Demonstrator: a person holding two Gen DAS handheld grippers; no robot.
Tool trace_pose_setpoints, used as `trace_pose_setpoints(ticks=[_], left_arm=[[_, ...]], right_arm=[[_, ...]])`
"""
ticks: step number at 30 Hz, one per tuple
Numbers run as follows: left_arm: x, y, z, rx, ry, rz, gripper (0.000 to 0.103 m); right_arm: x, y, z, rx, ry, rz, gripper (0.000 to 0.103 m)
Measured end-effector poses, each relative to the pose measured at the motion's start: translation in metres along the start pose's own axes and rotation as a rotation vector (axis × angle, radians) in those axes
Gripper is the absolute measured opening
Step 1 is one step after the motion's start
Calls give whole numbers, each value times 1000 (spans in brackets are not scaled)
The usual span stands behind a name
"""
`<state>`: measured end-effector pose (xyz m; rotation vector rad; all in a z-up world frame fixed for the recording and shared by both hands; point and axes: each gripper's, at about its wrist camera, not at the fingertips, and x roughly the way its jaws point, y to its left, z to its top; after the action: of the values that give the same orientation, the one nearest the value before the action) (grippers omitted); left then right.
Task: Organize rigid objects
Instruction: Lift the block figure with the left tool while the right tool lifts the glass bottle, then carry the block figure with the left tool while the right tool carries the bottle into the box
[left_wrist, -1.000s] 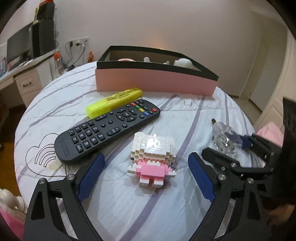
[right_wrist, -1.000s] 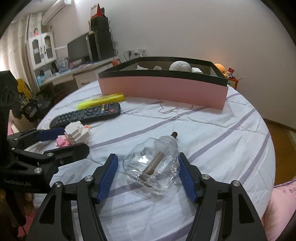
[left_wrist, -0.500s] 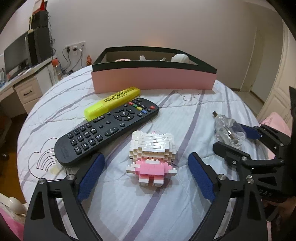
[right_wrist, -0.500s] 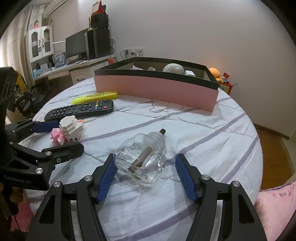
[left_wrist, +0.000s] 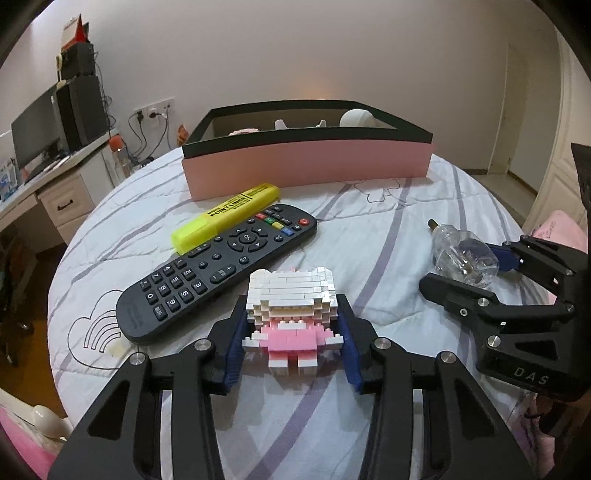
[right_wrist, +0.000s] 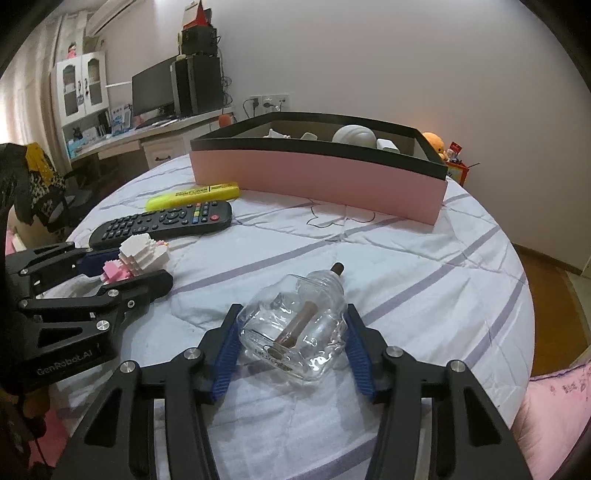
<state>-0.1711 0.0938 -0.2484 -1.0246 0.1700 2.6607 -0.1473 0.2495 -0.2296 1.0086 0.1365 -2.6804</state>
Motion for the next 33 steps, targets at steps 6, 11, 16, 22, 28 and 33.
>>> trace_pose_setpoints(ticks=[6,11,16,22,28,33], left_arm=[[-6,4,2,-34,12,-47,44],[-19,3,7,-33,-9,-69,44],[-37,2,20,-29,-63,-57,44],[-61,2,46,-10,-145,-32,44],[-83,5,84,-14,-251,-4,44],[-94,6,115,-12,-322,21,44]], right_arm=[[-7,1,4,1,-4,27,54],[-15,-1,9,15,-22,49,54],[-27,0,17,13,-53,72,54],[-49,-1,37,16,-136,76,54],[-76,-7,70,4,-248,72,54],[-92,-13,96,-11,-324,66,54]])
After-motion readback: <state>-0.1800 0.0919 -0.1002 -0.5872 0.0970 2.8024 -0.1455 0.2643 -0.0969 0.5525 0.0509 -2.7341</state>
